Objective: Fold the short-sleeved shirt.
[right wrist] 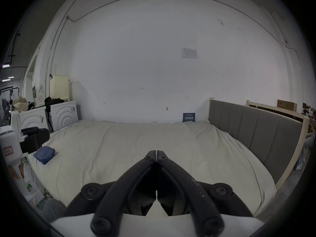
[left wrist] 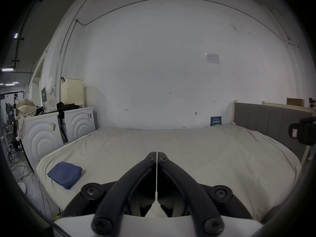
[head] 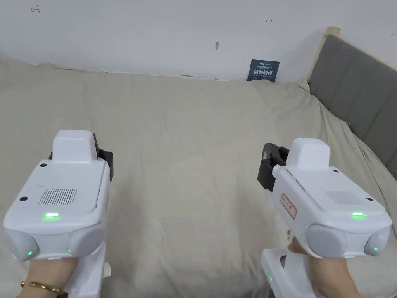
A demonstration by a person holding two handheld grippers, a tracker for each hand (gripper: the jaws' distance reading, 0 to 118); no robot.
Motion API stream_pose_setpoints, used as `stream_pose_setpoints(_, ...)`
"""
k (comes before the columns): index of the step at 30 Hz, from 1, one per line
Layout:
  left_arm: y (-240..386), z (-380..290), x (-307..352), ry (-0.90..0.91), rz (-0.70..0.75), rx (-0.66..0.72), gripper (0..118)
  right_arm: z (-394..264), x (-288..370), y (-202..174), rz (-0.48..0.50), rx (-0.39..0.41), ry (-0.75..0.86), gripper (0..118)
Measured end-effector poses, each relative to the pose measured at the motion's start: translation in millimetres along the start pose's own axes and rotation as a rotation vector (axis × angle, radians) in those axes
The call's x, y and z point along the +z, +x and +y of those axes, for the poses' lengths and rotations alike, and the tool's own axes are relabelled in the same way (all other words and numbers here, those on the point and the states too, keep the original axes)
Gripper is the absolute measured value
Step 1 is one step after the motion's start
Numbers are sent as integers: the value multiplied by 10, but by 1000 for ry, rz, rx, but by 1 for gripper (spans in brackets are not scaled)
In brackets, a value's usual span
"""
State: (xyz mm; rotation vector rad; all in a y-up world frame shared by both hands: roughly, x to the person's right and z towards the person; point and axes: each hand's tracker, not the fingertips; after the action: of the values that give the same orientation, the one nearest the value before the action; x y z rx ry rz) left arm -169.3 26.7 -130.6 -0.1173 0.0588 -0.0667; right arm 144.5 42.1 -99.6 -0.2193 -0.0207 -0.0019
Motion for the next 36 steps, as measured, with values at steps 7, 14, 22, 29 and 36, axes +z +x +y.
stream_pose_setpoints(7,-50,-34,29,-24,9,26,1,-64,37,-14,6,-22,-19,1)
stream_pose_setpoints(14,-51,-4,44,-16,-8,18,118,-10,103,-26,3,-24,1,48)
stream_pose_setpoints(22,-7,10,56,10,-33,-2,118,-76,151,-55,-14,-48,9,118)
stream_pose_setpoints(29,-22,0,35,-3,-26,10,118,-65,142,-31,-18,-52,4,118)
stream_pose_setpoints(36,-30,-8,49,1,-13,21,118,-76,124,-16,-7,-45,3,118)
